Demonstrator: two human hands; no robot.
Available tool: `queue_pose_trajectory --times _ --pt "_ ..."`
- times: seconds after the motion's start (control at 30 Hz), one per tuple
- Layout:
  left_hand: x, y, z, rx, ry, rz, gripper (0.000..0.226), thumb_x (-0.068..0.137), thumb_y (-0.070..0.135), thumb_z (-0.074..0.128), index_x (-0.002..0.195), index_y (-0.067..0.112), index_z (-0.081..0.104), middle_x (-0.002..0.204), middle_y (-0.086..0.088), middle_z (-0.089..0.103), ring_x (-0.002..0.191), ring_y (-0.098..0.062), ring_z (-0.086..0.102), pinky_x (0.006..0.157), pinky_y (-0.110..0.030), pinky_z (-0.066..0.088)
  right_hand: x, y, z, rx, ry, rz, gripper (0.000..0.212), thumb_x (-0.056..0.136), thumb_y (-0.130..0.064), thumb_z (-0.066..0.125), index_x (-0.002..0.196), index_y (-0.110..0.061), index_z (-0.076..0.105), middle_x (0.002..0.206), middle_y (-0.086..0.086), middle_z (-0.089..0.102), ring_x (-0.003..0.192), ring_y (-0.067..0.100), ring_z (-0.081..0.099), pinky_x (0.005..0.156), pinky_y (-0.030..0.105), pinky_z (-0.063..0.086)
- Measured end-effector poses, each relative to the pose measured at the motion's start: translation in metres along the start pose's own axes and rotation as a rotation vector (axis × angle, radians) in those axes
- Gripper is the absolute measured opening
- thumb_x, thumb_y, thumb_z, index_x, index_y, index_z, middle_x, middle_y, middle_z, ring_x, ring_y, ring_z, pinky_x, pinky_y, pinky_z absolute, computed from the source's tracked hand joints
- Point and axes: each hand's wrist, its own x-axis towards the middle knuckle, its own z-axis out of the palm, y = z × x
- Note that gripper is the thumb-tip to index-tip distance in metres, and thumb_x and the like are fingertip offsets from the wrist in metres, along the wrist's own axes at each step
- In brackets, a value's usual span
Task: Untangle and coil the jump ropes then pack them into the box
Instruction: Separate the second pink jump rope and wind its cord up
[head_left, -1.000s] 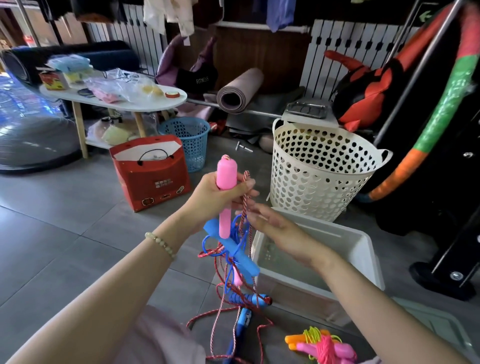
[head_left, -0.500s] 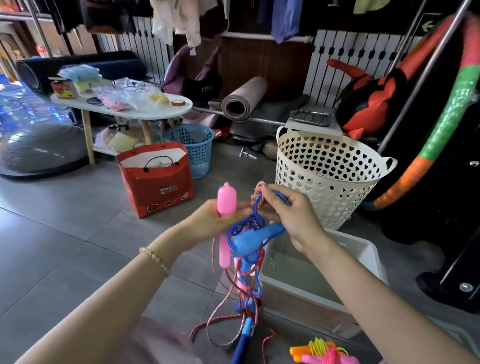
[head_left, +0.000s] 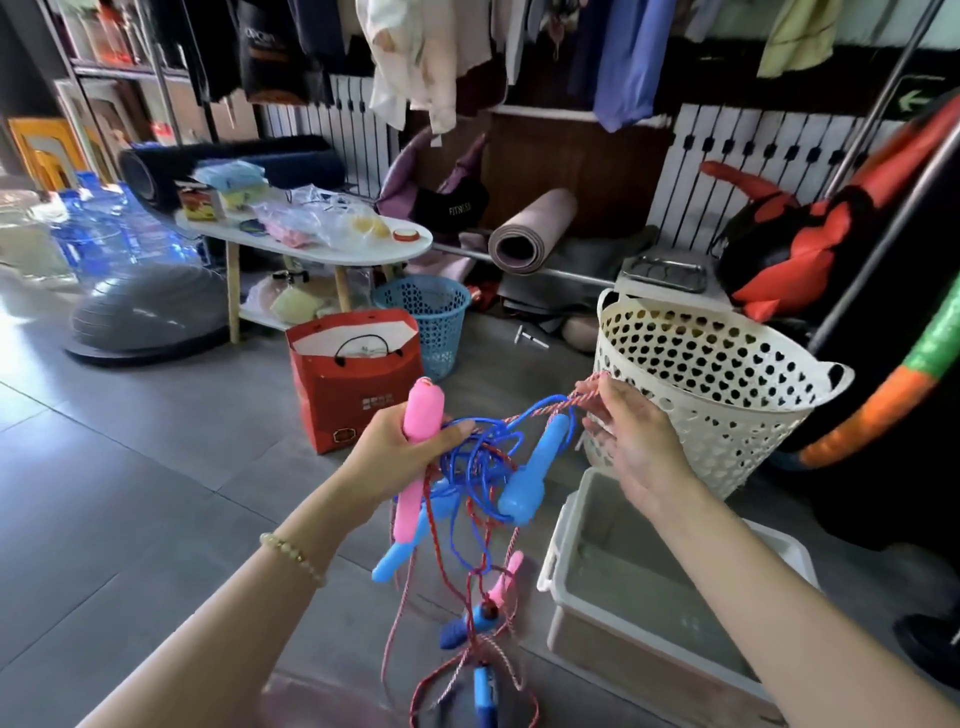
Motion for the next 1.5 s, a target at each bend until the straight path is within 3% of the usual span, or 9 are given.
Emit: queue_pose_trajectory --times 0.2,0.33,0.47,0.7,0.83,0.97,1.17,1.3,1.5 --pt "0.008 -0.028 -0.029 0.121 -0.053 -0.105 0.009 0.08 0.019 0.076 0.08 0.011 0.071 0.067 -0.004 0.063 0.056 -0.014 0.055 0.061 -0.03 0.055 0.01 -0.008 -0.009 0.202 0.069 0.072 0.021 0.098 -0.016 0.045 0.081 -0.008 0.054 0.06 0.001 0.07 0.055 0.011 0.068 0.055 0.021 0.057" --pt "0.0 -0.021 -0.008 -0.017 -0.246 -0.018 0.019 0.088 0.015 0.066 0.105 0.019 0.071 0.104 0.006 0.071 0.089 -0.008 0.064 0.085 -0.023 0.054 -0.003 -0.019 0.038 -0.077 -0.282 0.004 0.018 0.098 -0.018 0.046 0.087 -0.008 0.055 0.069 0.004 0.072 0.063 0.016 0.07 0.06 0.023 0.058" --pt "0.001 -0.008 0.01 -0.14 -0.259 -0.028 0.018 0.085 0.009 0.067 0.102 0.015 0.07 0.099 -0.001 0.072 0.089 -0.014 0.066 0.088 -0.03 0.055 -0.01 -0.038 0.079 -0.198 -0.488 -0.096 0.019 0.098 -0.02 0.045 0.086 -0.01 0.054 0.07 0.001 0.071 0.063 0.013 0.069 0.063 0.024 0.057" --pt "0.002 0.005 0.022 -0.265 -0.248 0.009 0.011 0.081 0.001 0.07 0.088 0.009 0.067 0.08 -0.006 0.069 0.068 -0.013 0.067 0.067 -0.022 0.056 0.013 -0.064 0.078 -0.09 -0.384 -0.131 0.018 0.099 -0.023 0.043 0.094 -0.012 0.056 0.081 0.0 0.072 0.069 0.011 0.07 0.064 0.024 0.058" --pt "0.002 0.01 0.023 -0.349 -0.194 -0.016 0.013 0.082 0.004 0.07 0.093 0.008 0.064 0.076 -0.005 0.065 0.064 -0.014 0.064 0.063 -0.022 0.055 0.001 -0.038 0.064 -0.429 -0.408 -0.026 0.032 0.096 -0.037 0.046 0.114 -0.013 0.055 0.096 -0.003 0.064 0.084 0.01 0.061 0.073 0.025 0.054" --pt "0.005 0.011 0.025 -0.33 -0.062 0.028 0.014 0.083 0.0 0.068 0.09 0.009 0.06 0.069 0.0 0.063 0.055 -0.006 0.059 0.058 -0.018 0.052 -0.028 0.004 0.045 -0.605 -0.48 0.014 0.025 0.09 -0.037 0.057 0.093 -0.013 0.062 0.08 -0.006 0.062 0.071 0.003 0.055 0.067 0.013 0.045" --pt "0.005 0.007 0.022 -0.33 -0.098 -0.038 0.026 0.085 0.005 0.067 0.11 0.008 0.059 0.074 -0.002 0.06 0.055 -0.006 0.056 0.057 -0.017 0.051 -0.029 0.028 0.033 -0.288 -0.48 0.095 0.008 0.093 -0.014 0.055 0.088 -0.01 0.06 0.08 0.001 0.063 0.068 0.006 0.058 0.067 0.016 0.048" --pt "0.01 0.004 0.007 -0.425 -0.117 -0.095 0.01 0.088 0.005 0.062 0.097 0.008 0.064 0.078 -0.002 0.064 0.066 -0.011 0.057 0.062 -0.015 0.051 -0.014 0.026 0.024 0.134 -0.142 0.266 0.02 0.097 -0.013 0.047 0.078 -0.011 0.055 0.058 -0.003 0.065 0.048 0.006 0.059 0.052 0.017 0.05" --pt "0.009 0.009 -0.001 -0.58 -0.005 -0.001 0.01 0.089 -0.001 0.058 0.088 0.009 0.055 0.075 0.0 0.071 0.066 -0.013 0.068 0.065 -0.023 0.056 -0.005 0.042 -0.005 -0.461 -0.155 0.378 0.021 0.094 -0.025 0.055 0.098 -0.004 0.057 0.076 0.004 0.066 0.055 0.009 0.062 0.056 0.022 0.053"
